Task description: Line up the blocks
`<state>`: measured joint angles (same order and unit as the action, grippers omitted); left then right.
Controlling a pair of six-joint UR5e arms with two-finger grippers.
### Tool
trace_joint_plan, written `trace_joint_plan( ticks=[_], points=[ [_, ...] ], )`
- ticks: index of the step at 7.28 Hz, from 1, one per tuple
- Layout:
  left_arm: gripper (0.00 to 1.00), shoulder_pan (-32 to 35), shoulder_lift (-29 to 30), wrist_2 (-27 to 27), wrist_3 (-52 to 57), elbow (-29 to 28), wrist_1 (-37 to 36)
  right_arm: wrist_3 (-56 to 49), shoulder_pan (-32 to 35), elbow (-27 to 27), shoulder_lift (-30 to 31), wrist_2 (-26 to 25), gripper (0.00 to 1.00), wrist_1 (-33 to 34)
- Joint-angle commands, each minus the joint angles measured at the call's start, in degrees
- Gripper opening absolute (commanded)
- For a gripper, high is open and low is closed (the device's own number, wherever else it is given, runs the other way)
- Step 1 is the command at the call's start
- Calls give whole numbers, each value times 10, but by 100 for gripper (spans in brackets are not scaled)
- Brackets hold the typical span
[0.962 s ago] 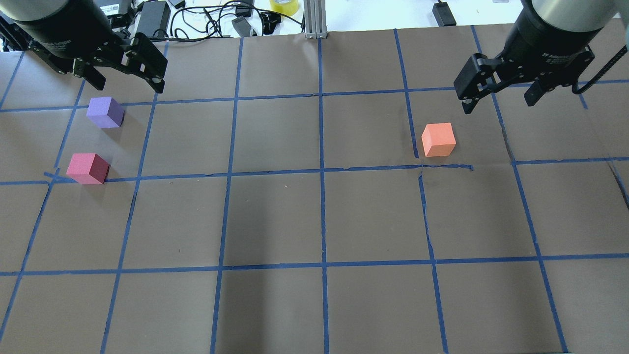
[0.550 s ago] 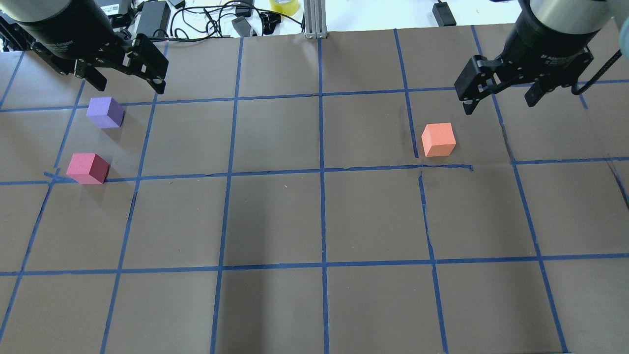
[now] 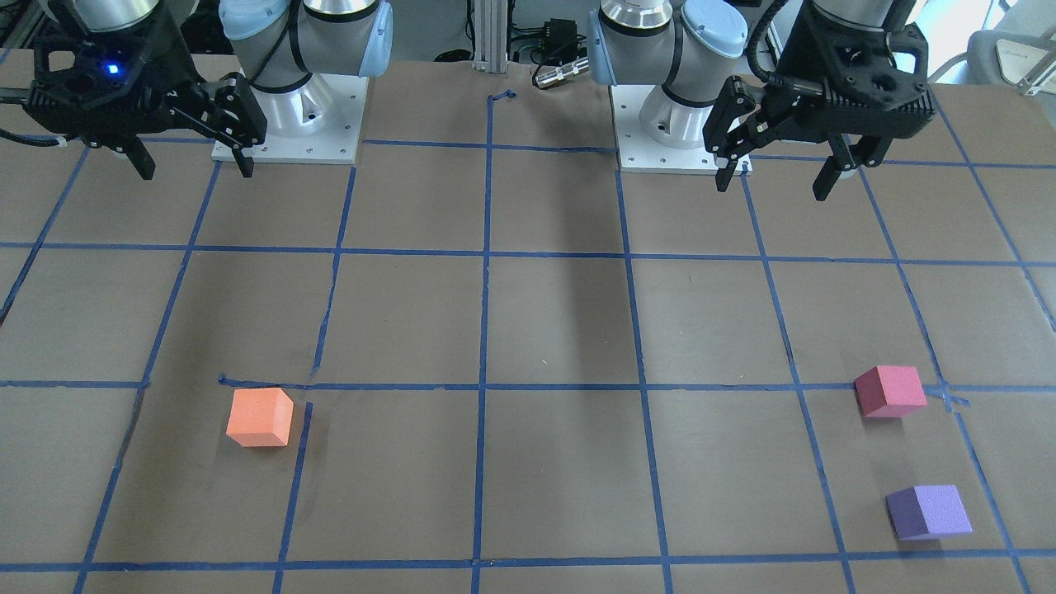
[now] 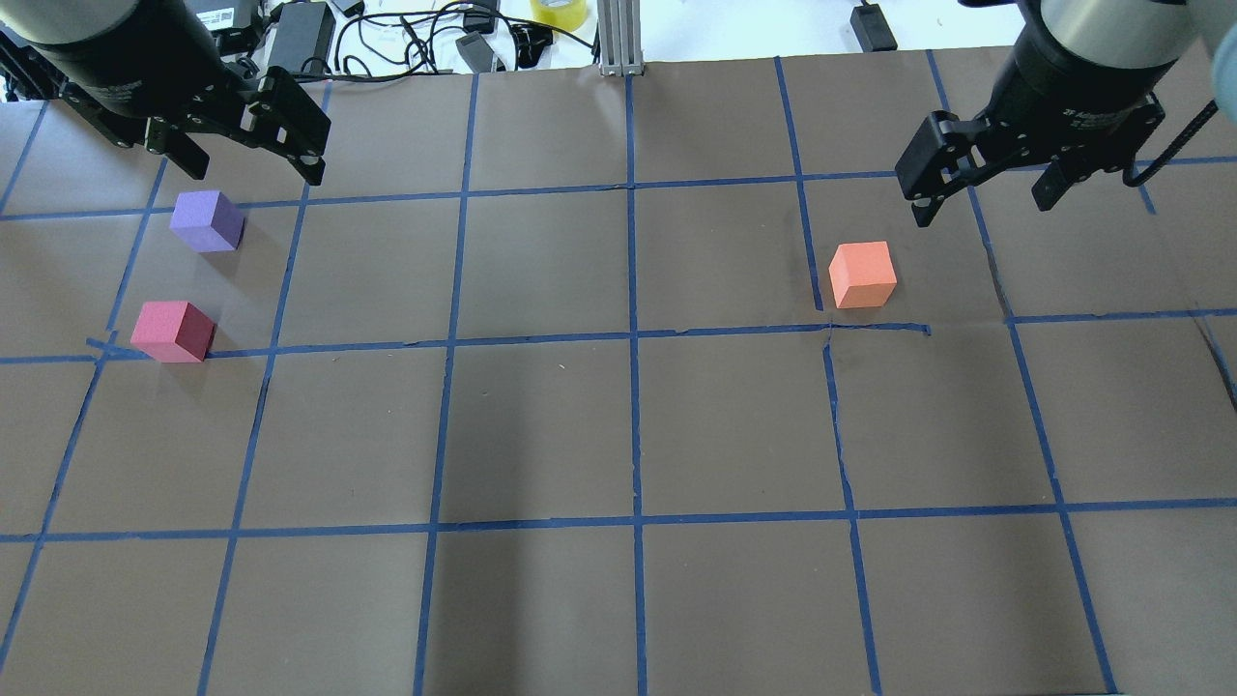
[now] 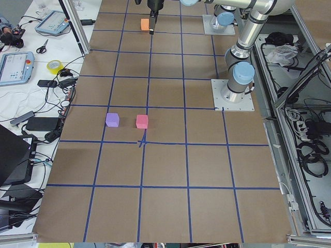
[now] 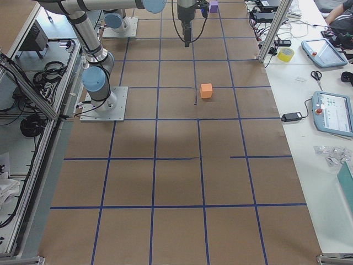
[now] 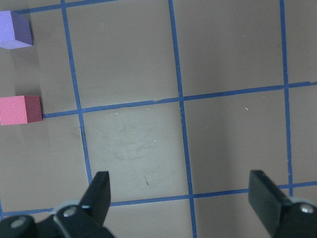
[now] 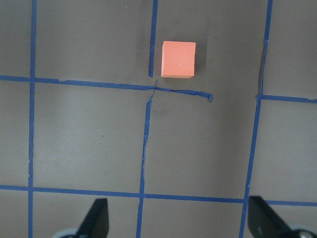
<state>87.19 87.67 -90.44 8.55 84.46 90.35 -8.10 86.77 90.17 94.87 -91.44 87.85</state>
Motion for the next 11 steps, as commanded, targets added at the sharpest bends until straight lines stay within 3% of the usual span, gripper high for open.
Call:
trace_joint_plan(
  ticks=[1,3,5,7,9,11],
  points=[
    [100,0,2,0,-1,0,0,9,1,2,-9,2,100,0],
    [100,0,-2,-1,0,0,0,0,1,2,-74,8,100,24],
    [100,0,-4,-2,-3,-2,-2,8,-4,12,-128,-4,100,108],
    [100,-1,9,1,-2,1,-48,10,-9,26,-178,9,100,169],
    [100,-1,-2,0,-2,1,-47,5,-17,65,-218,6,100,279],
    [100,-1,-1,1,-4,1,-49,8,-19,77,-269,4,100,331]
  ],
)
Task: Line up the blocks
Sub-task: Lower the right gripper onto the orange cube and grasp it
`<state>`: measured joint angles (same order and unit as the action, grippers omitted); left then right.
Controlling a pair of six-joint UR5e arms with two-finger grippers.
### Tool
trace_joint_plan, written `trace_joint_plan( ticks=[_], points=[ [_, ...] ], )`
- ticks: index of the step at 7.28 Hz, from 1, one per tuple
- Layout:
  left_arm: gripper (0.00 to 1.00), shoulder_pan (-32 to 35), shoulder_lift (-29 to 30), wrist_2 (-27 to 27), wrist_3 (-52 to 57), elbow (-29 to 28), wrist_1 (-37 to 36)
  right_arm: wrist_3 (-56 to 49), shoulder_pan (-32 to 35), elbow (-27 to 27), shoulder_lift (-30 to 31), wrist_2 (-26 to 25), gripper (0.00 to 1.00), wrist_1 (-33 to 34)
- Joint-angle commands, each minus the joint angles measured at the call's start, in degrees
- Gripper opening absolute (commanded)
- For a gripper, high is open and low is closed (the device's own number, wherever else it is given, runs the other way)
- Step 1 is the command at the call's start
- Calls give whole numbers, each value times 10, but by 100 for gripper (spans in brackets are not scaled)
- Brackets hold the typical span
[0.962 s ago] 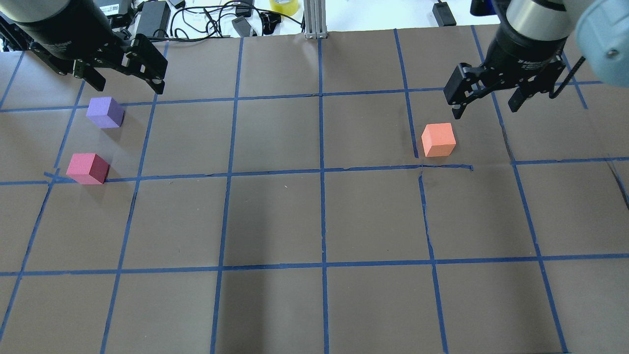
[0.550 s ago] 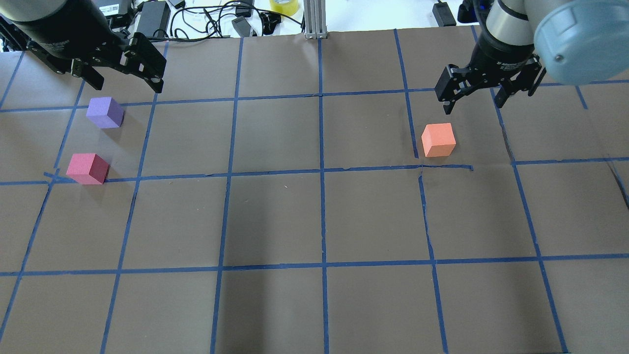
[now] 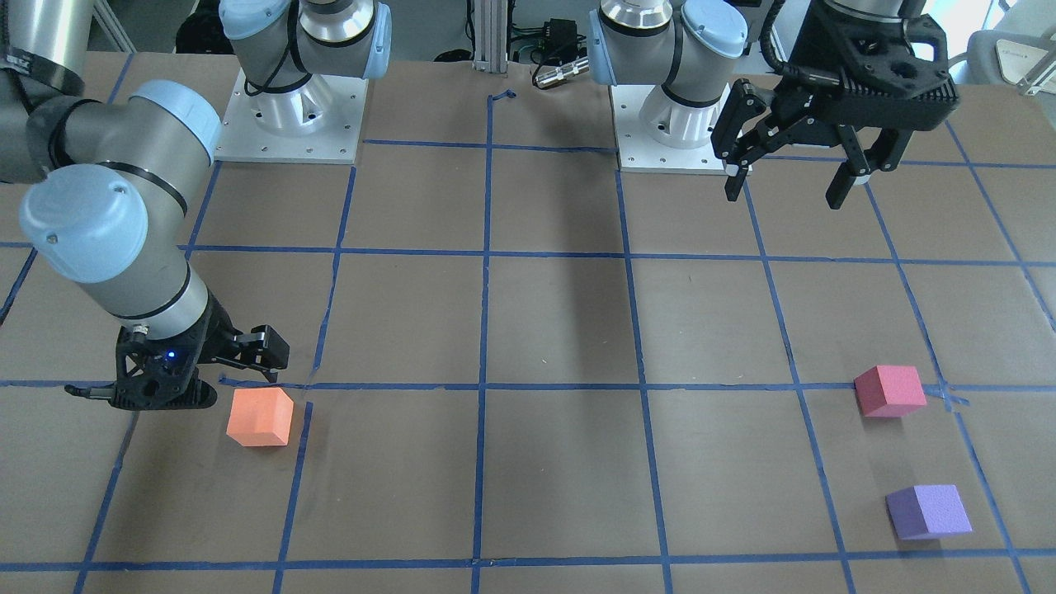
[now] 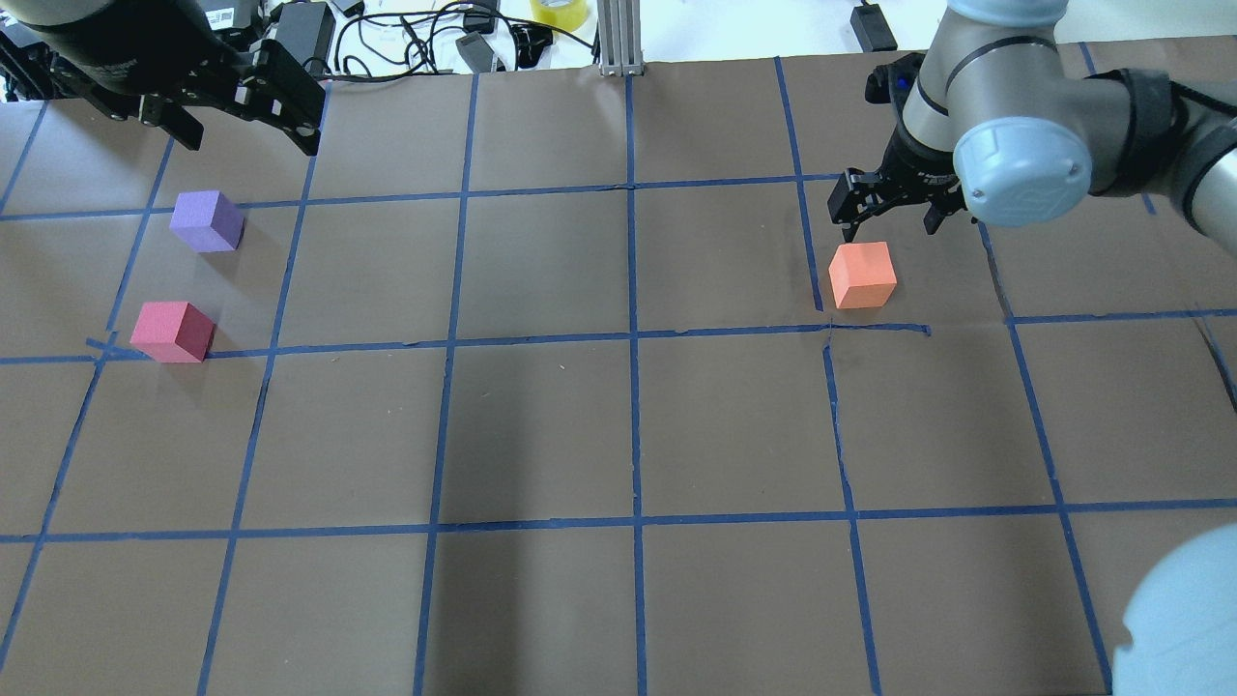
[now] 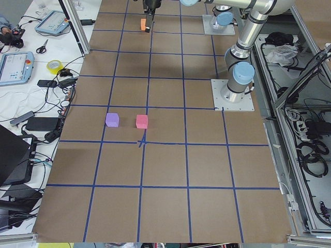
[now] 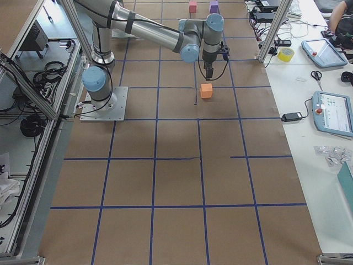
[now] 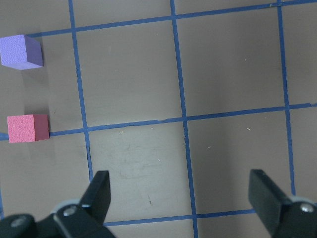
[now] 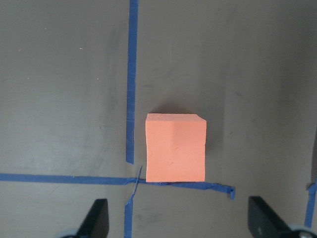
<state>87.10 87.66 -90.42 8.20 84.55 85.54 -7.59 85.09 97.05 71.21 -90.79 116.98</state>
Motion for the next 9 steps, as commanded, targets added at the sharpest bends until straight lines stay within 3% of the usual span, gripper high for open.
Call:
trace_joint_plan(
  ticks=[1,7,8,9],
  points=[
    [100,0,3,1,-1,0,-1,6,-2,8,-48,-7,100,46],
    [100,0,-4,-4,0,0,1,27,-3,6,-91,-6,100,67],
    [100,0,-4,-3,0,0,1,27,-3,7,-92,-8,74,67],
    [100,0,-6,-5,1,0,4,25,-2,6,-95,-8,26,65]
  ],
)
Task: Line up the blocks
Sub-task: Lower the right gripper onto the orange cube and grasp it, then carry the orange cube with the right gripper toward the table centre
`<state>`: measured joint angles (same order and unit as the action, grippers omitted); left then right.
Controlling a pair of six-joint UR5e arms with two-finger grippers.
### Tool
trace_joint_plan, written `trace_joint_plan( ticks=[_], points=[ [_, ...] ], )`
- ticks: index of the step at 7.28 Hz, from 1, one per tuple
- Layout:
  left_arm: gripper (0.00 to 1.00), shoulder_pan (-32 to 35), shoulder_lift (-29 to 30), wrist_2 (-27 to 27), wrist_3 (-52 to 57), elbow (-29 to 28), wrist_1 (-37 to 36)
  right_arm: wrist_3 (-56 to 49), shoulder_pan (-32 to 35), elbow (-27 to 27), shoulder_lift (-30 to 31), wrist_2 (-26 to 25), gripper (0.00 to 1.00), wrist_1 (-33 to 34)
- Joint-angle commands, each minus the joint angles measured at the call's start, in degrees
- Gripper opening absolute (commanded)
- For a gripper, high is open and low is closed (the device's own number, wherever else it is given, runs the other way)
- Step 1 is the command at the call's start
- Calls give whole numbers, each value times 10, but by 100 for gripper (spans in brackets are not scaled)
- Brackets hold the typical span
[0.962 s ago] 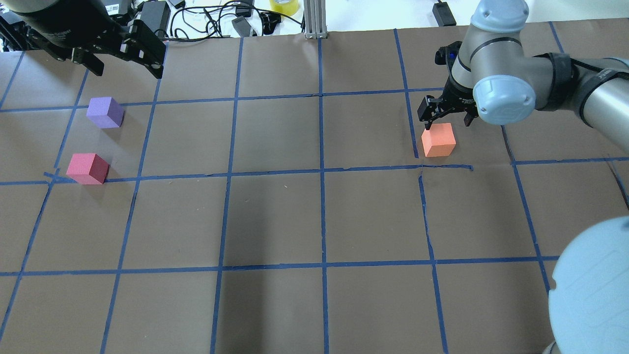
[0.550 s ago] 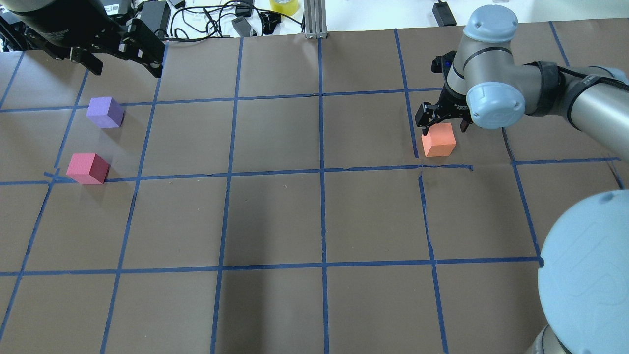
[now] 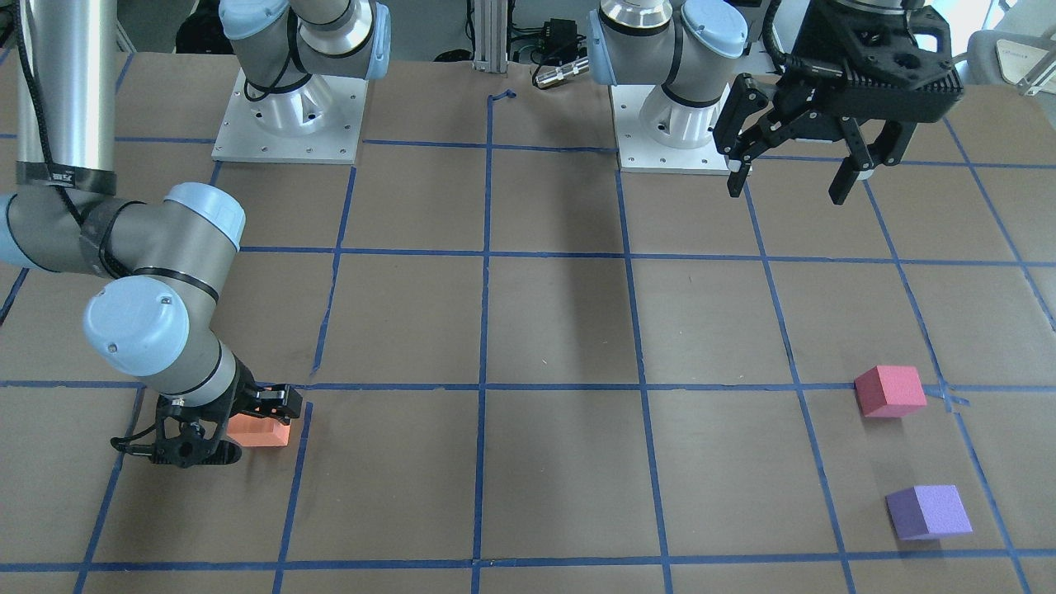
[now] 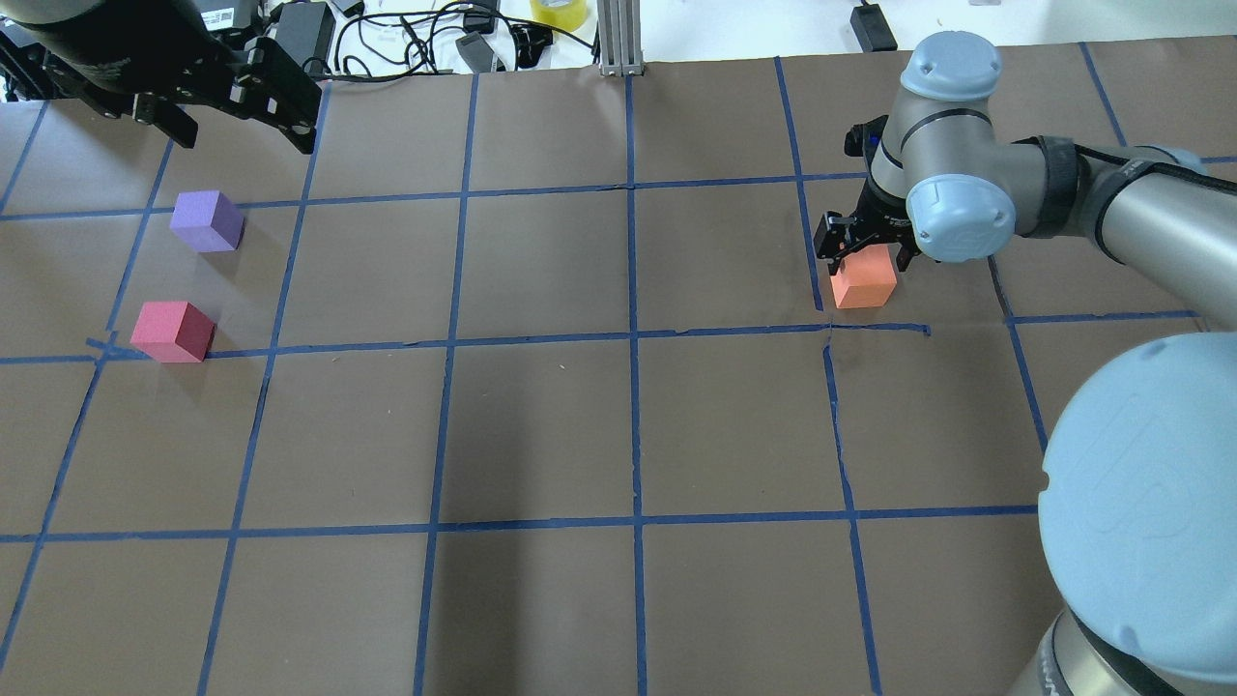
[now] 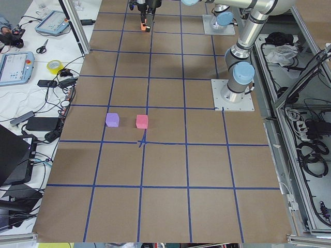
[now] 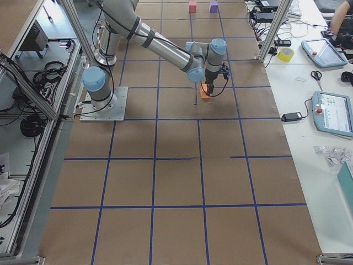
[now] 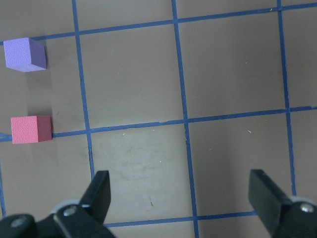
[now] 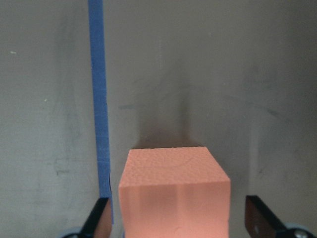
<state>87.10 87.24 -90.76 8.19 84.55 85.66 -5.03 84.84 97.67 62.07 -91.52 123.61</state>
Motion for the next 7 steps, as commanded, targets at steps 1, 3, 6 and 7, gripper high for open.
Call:
trace_joint_plan(
  ticks=[1,3,6,7],
  points=[
    [100,0,-1,-2,2,1,4,-2,1,-2,-1,-1,5,-3],
    [100,-1,-2,-2,6,0,6,0,1,-16,14,3,0,-13],
    [100,0,-2,1,2,0,5,95,65,-57,24,41,0,-15],
    [100,0,-1,1,2,0,5,131,113,-93,7,33,0,-25]
  ],
)
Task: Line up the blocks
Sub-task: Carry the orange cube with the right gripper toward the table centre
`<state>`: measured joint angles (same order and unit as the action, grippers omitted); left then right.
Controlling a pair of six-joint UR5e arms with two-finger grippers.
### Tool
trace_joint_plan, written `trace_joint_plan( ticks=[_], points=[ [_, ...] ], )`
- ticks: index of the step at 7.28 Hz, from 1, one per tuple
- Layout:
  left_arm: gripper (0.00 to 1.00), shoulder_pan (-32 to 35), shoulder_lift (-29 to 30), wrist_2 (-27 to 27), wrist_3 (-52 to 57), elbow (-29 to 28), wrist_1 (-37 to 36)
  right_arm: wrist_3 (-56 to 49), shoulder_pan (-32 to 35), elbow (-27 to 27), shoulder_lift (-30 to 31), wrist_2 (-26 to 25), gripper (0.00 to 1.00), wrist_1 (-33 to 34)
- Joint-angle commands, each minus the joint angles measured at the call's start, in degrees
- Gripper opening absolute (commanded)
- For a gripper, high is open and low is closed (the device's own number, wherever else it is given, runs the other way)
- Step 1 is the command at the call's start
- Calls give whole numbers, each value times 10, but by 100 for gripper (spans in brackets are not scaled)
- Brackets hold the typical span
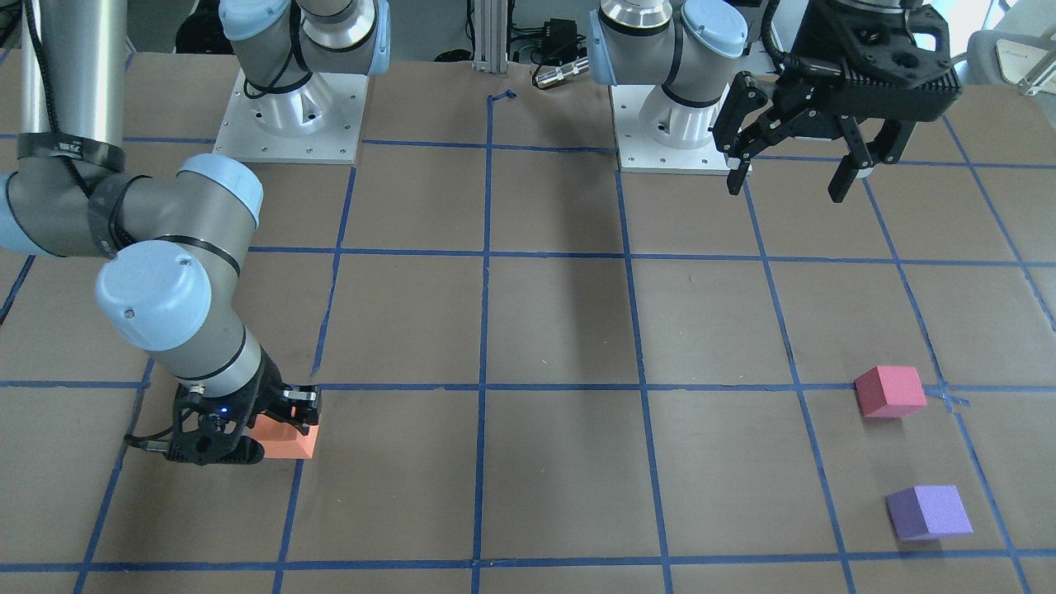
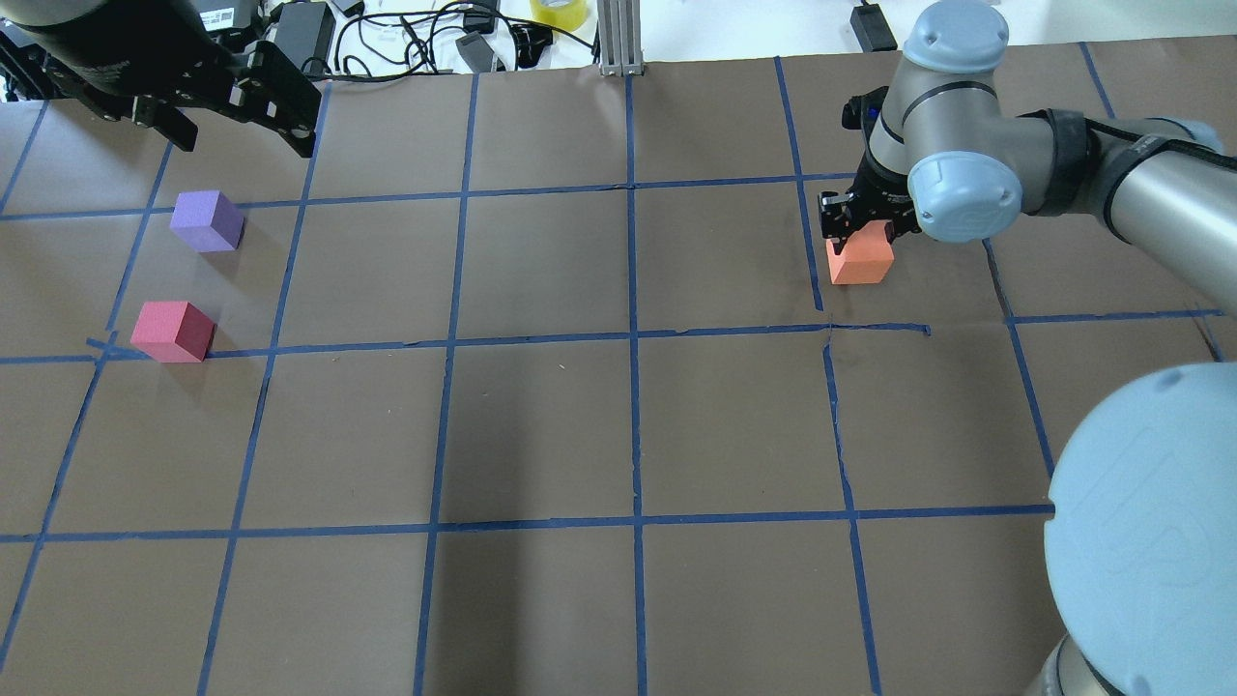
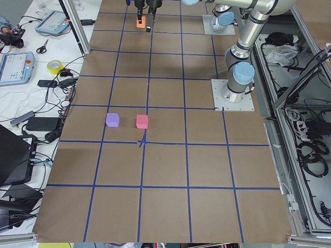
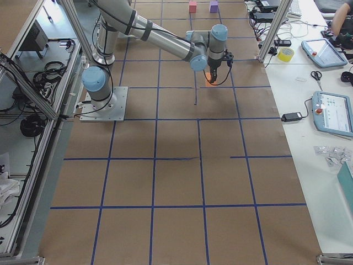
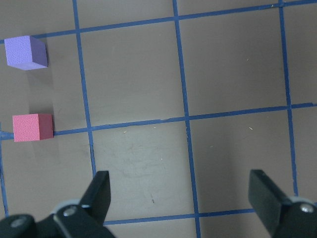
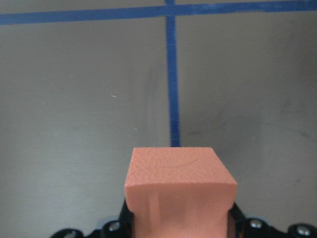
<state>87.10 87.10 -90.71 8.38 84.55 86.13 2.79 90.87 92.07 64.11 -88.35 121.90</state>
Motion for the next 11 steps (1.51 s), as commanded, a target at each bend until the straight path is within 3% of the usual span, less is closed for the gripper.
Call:
trace_joint_plan(
  ticks=[1,3,7,9,10,11],
  points=[
    [100,0,2,2,0,0,0,89,91,-79,-42,-2,0,-24],
    [100,0,0,0,1,0,0,147,147,-154,-105,-2,0,-31],
    [100,0,2,-3,1,0,-1,221,216,-226,-175,-9,1,-30],
    [100,0,2,0,0,0,1,224,225,-228,-190,-14,32,-29],
    [100,0,1,0,0,0,1,227,225,-227,-191,-14,83,-26],
    [100,-1,1,0,0,1,1,255,225,-227,-190,-14,100,-28]
  ],
)
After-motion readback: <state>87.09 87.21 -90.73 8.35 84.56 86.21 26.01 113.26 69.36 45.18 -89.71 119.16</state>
